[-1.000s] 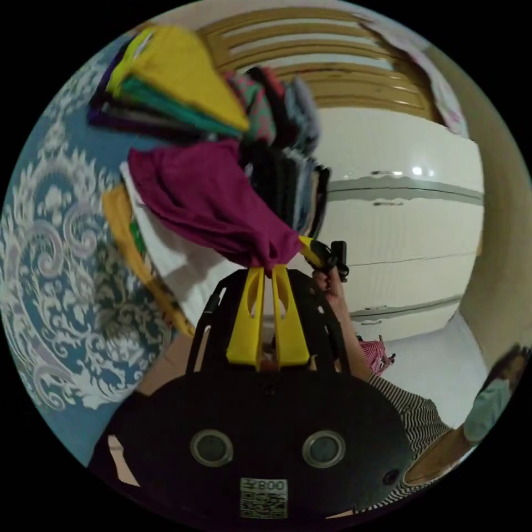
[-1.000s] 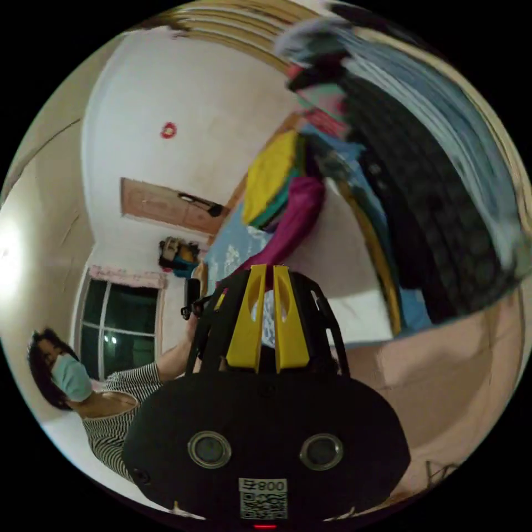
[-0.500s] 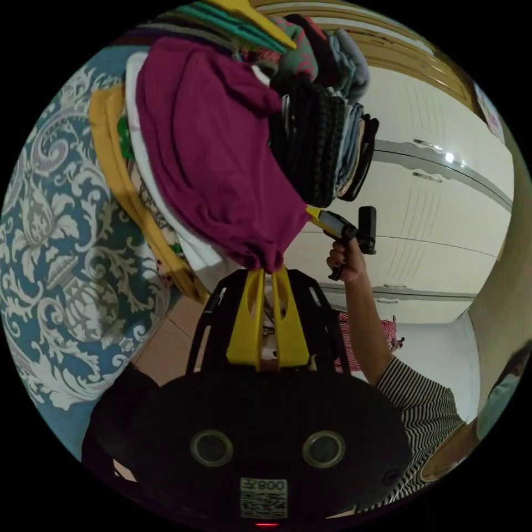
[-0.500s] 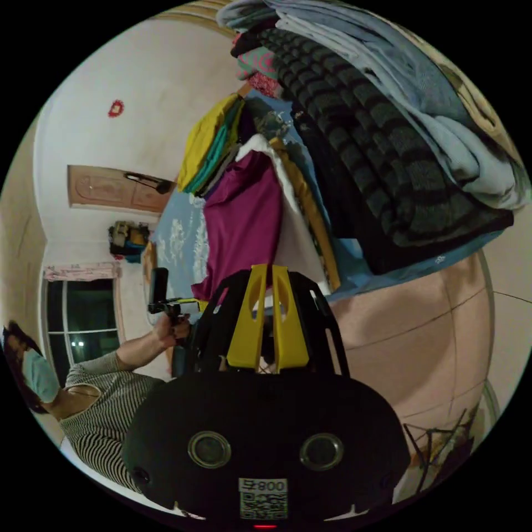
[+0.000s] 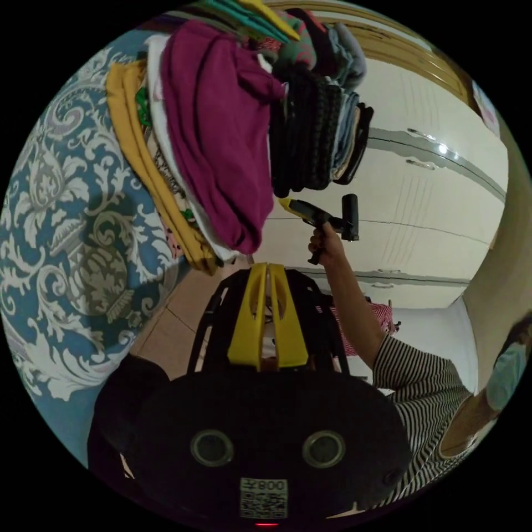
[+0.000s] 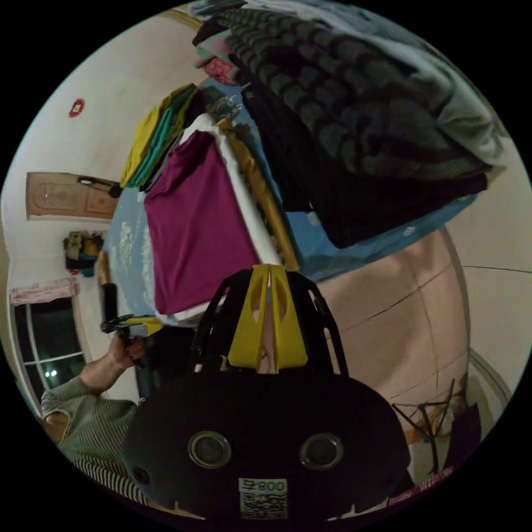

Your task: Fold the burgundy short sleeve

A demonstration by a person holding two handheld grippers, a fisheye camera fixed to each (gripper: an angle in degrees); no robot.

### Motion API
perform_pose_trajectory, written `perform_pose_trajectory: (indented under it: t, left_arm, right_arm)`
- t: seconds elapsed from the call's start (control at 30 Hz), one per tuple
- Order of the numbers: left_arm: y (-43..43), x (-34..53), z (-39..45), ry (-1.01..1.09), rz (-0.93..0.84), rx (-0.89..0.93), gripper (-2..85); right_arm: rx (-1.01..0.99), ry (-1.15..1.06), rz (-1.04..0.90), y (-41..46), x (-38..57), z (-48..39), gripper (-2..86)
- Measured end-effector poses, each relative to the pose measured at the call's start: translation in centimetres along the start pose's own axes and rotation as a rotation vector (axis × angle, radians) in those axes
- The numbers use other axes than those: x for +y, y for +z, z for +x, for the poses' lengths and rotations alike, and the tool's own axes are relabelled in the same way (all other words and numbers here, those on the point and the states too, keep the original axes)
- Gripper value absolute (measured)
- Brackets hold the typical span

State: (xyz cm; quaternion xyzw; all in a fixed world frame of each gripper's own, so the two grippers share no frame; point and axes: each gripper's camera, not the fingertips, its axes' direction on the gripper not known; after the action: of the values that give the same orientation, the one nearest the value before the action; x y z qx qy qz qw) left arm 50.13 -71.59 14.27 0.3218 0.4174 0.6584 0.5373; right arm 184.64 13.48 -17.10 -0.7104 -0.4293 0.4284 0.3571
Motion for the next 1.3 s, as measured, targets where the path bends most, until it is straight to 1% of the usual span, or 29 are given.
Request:
perform_pose_trajectory:
  t: [0.07,0.1,0.17,0.27,0.4,0.5,0.6,0.7,0.83,0.9,1.0,1.13,1.23,1.3]
  left_arm:
    - [-1.3,0.5,-0.3,0.05,0.022,-0.029,0.6]
    - [-2.0,0.6,-0.6,0.075,0.024,-0.061,0.5]
    - [-2.6,0.7,-1.6,0.088,0.015,-0.111,0.4]
    - [-3.6,1.4,-3.7,0.077,0.006,-0.161,0.4]
    - [-5.8,3.5,-6.1,0.062,0.02,-0.141,0.3]
    - [-7.7,5.1,-7.4,0.065,0.031,-0.135,0.3]
    - [-9.5,6.4,-8.6,0.065,0.046,-0.137,0.4]
    - [-11.0,7.3,-9.7,0.053,0.066,-0.124,0.4]
    - [-12.2,8.7,-9.7,0.071,0.068,-0.124,0.4]
    - [-12.6,9.2,-9.7,0.076,0.059,-0.141,0.4]
    - [-13.3,10.0,-9.4,0.078,0.069,-0.133,0.4]
    - [-13.6,10.6,-8.2,0.098,0.057,-0.158,0.3]
    - [-12.9,10.7,-8.0,0.079,0.01,-0.21,0.2]
    - [-13.0,11.1,-7.8,0.065,0.014,-0.233,0.2]
  right_arm:
    - [0.071,-0.004,0.064,-0.9,0.2,-1.4,0.2]
    - [0.061,-0.033,0.117,-1.4,0.0,-2.8,0.2]
    - [0.025,-0.105,0.146,-1.2,-1.0,-5.6,0.1]
    - [0.048,-0.241,0.126,0.8,-4.2,-11.3,0.1]
    - [0.21,-0.32,0.094,4.0,-9.7,-17.3,0.0]
    - [0.258,-0.33,0.067,5.7,-12.9,-20.1,0.0]
    - [0.306,-0.366,0.082,6.7,-14.6,-22.9,0.1]
    - [0.356,-0.384,0.027,9.1,-16.8,-24.7,0.1]
    - [0.359,-0.432,0.041,10.9,-18.1,-27.6,0.1]
    - [0.453,-0.496,0.015,12.9,-18.6,-29.9,0.1]
    - [0.529,-0.515,-0.002,14.5,-18.9,-31.5,0.1]
    - [0.485,-0.482,0.057,14.1,-18.0,-32.1,0.1]
    - [0.427,-0.463,0.106,13.7,-15.9,-31.7,0.1]
    - [0.385,-0.435,0.129,13.9,-13.9,-31.1,0.1]
